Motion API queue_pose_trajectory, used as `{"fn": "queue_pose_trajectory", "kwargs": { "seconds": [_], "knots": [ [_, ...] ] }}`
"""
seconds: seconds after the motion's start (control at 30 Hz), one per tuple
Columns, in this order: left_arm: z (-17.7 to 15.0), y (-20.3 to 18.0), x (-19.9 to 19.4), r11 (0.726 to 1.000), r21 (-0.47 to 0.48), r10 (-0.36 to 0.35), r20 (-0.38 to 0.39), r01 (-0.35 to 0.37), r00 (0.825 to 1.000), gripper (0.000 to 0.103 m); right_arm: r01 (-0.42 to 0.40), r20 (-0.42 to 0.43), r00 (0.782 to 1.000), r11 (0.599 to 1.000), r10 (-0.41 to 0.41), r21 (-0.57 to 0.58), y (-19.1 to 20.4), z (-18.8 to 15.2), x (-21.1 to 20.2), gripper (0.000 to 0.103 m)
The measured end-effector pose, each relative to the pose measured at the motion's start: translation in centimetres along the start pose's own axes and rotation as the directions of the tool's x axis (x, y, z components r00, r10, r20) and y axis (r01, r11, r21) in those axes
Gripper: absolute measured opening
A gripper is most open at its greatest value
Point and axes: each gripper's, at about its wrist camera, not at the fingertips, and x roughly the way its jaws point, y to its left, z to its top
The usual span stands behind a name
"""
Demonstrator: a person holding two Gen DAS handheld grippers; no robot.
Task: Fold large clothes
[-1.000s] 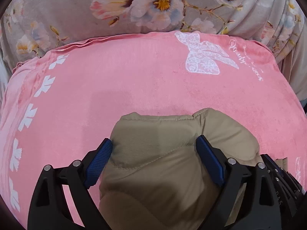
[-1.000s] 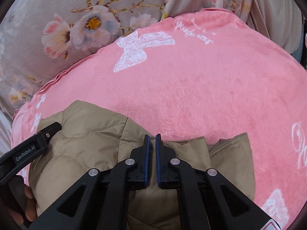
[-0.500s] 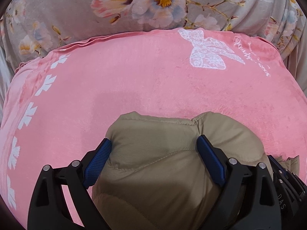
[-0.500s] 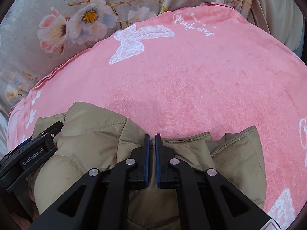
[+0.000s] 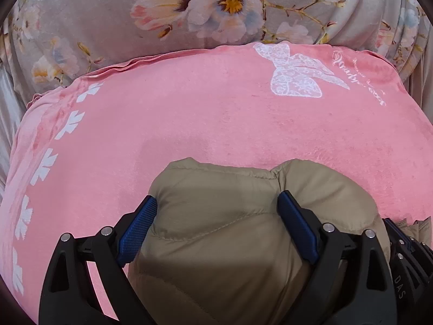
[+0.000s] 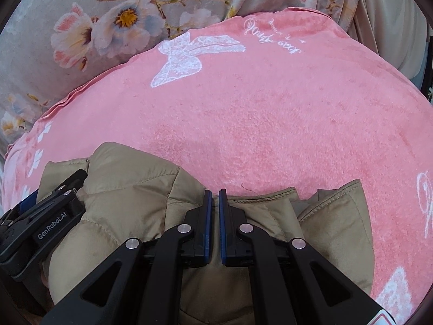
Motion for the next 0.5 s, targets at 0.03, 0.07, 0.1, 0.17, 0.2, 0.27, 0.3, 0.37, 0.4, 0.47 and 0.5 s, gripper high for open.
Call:
{"fn": "queue_pose_trajectory", "kwargs": {
  "seconds": [0.03, 0.07, 0.1, 0.17, 0.2, 0.27, 0.3, 0.37, 0.4, 0.47, 0.5],
  "knots": [
    [0.0, -0.1, 0.1, 1.000, 0.001, 0.005, 0.001, -0.005, 1.000, 0.088, 0.002, 0.001, 1.000, 1.000, -0.002, 0.001, 0.0, 0.0, 0.0, 0.002],
    [0.0, -0.1, 0.1, 1.000, 0.002, 0.010, 0.001, -0.010, 1.000, 0.089, 0.005, 0.002, 1.000, 1.000, -0.005, 0.001, 0.0, 0.0, 0.0, 0.002],
    [0.0, -0.2, 0.2, 1.000, 0.003, 0.015, 0.001, -0.015, 1.000, 0.089, 0.006, 0.002, 1.000, 1.000, -0.006, 0.003, 0.0, 0.0, 0.1, 0.002],
    [0.0, -0.1, 0.3, 1.000, 0.000, 0.016, -0.001, -0.016, 1.000, 0.090, 0.002, 0.003, 1.000, 1.000, -0.002, 0.009, -0.1, 0.0, 0.1, 0.002],
    [0.0, 0.0, 0.3, 1.000, -0.003, 0.010, -0.003, -0.010, 1.000, 0.090, -0.010, 0.004, 1.000, 1.000, 0.010, 0.018, -0.3, 0.0, 0.1, 0.002],
    [0.2, 0.5, 0.3, 1.000, -0.022, -0.022, -0.013, 0.021, 1.000, 0.091, -0.052, 0.007, 0.999, 0.997, 0.052, 0.048, -1.0, 0.0, 0.1, 0.002],
    [0.2, 0.8, 0.2, 0.998, -0.033, -0.046, -0.016, 0.046, 0.999, 0.091, -0.085, 0.011, 0.996, 0.994, 0.085, 0.069, -1.5, 0.1, 0.0, 0.003],
    [0.2, 2.5, -0.8, 0.988, -0.057, -0.147, -0.028, 0.145, 0.989, 0.091, -0.142, 0.036, 0.990, 0.984, 0.139, 0.107, -2.5, 0.0, -1.0, 0.007],
    [0.1, 3.4, -1.5, 0.980, -0.077, -0.186, -0.039, 0.183, 0.982, 0.091, -0.146, 0.048, 0.989, 0.981, 0.141, 0.130, -3.1, -0.2, -2.3, 0.011],
    [-0.6, 6.5, -3.4, 0.952, -0.149, -0.280, -0.056, 0.269, 0.958, 0.092, -0.163, 0.094, 0.984, 0.973, 0.149, 0.166, -4.5, -1.0, -5.4, 0.037],
    [-1.0, 7.5, -4.1, 0.936, -0.175, -0.321, -0.068, 0.306, 0.945, 0.094, -0.173, 0.125, 0.980, 0.968, 0.152, 0.180, -5.4, -1.7, -7.2, 0.061]
  ]
}}
